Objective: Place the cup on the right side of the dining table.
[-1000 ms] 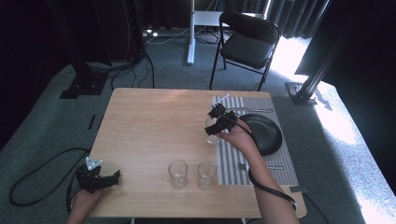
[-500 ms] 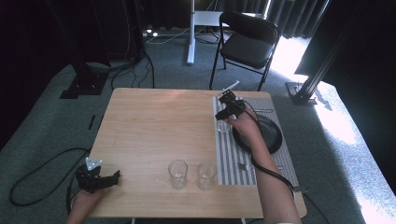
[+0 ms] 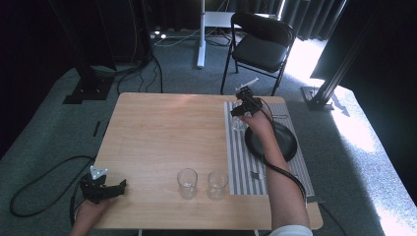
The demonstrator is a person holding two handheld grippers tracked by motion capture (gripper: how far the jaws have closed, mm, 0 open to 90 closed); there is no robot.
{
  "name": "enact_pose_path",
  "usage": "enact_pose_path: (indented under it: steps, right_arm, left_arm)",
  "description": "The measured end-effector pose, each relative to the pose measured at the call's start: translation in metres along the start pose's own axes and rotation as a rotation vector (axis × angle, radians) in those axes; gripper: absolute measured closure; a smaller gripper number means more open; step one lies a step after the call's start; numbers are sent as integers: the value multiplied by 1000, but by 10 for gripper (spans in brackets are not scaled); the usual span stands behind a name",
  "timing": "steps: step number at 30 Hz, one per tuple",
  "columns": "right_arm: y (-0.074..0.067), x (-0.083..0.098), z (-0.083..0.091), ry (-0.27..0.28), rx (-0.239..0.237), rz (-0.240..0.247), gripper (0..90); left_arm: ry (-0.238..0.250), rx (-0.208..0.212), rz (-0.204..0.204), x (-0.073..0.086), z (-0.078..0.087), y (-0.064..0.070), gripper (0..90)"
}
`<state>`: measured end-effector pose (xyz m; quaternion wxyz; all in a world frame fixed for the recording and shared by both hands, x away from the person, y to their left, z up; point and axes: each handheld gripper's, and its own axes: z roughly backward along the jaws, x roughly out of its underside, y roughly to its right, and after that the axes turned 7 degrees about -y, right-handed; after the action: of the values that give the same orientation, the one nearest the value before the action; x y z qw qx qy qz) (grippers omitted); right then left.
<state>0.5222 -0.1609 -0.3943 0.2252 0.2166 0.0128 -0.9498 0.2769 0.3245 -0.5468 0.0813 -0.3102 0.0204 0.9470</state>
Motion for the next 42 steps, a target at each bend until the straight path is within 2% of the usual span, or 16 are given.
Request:
enact_pose_path:
  steps: [5, 10, 22, 27, 32, 42]
  right_arm:
    - [-4, -5, -7, -12, 31, 13, 285]
    - [0, -10, -22, -28, 18, -11, 285]
    - [14, -19, -38, -49, -5, -63, 285]
    - [18, -18, -42, -46, 12, -85, 284]
    - [22, -17, -43, -54, -5, -105, 284]
    - [21, -16, -48, -70, -1, -106, 282]
  left_arm:
    - [-1, -1, -1, -1, 0, 0, 5]
    - [-1, -1, 0, -1, 0, 0, 5]
    - [-1, -1, 0, -1, 0, 0, 5]
    - [-1, -1, -1, -1, 0, 0, 6]
    - [-1, -1, 0, -1, 0, 0, 5]
    - [-1, -1, 0, -1, 0, 0, 6]
